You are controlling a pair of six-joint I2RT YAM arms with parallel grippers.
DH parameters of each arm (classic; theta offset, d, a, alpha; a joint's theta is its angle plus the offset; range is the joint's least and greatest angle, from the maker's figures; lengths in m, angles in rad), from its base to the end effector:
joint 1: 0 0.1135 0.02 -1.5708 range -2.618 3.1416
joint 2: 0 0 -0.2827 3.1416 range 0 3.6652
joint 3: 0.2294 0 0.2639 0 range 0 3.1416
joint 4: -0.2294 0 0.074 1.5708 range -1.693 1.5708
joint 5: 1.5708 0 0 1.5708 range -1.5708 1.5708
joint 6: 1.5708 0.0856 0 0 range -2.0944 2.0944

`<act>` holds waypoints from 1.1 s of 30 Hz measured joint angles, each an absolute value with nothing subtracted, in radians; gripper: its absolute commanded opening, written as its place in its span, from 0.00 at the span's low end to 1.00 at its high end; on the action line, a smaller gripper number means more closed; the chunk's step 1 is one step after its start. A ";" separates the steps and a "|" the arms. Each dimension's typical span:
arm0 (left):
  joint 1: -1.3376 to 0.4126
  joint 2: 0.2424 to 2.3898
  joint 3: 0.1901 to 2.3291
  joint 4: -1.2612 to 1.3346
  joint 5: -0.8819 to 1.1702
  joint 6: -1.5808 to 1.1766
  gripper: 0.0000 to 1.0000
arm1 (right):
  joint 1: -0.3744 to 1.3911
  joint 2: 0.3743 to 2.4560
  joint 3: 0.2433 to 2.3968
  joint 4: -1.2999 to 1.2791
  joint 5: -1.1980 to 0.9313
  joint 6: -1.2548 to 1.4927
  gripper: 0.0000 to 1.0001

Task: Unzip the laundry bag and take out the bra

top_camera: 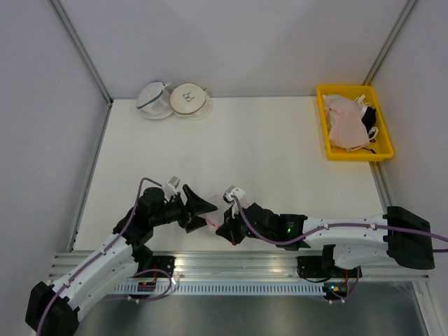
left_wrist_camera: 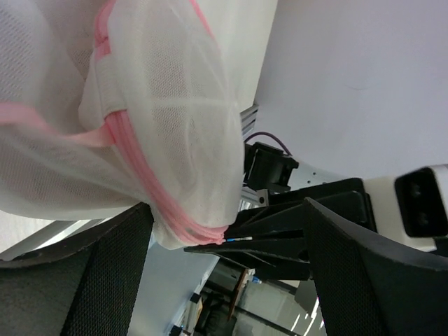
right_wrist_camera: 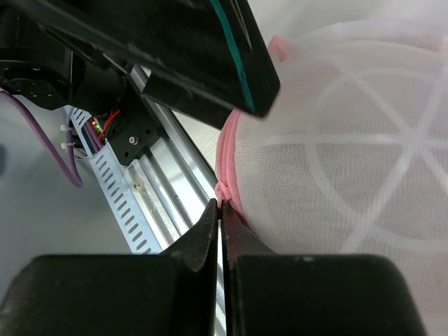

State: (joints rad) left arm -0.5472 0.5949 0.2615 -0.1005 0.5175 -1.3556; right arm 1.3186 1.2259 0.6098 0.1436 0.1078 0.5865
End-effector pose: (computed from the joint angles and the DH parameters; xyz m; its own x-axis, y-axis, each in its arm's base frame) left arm 0.1342 -0.1314 0.1822 -0.8929 -0.4502 0.0094 -0.1723 0.3223 -0.9308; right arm 0.0864 0.2984 0.2076 -0.6142 -0.1784 -0.7687 -0.7191 0.5278 0.4520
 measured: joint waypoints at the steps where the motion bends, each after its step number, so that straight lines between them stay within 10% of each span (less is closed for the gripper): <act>1: -0.564 0.616 0.262 -0.095 0.510 -1.356 0.88 | 1.319 1.226 0.610 0.144 0.108 0.586 0.00; 4: -0.622 0.680 0.266 -0.073 0.491 -1.356 0.79 | 1.319 1.226 0.610 0.144 0.110 0.582 0.00; 11: -0.710 0.829 0.279 0.056 0.453 -1.373 0.22 | 1.319 1.224 0.609 0.143 0.113 0.578 0.01; 33: -0.596 0.739 0.279 0.054 0.374 -1.366 0.23 | 1.319 1.131 0.562 0.030 0.196 0.603 0.00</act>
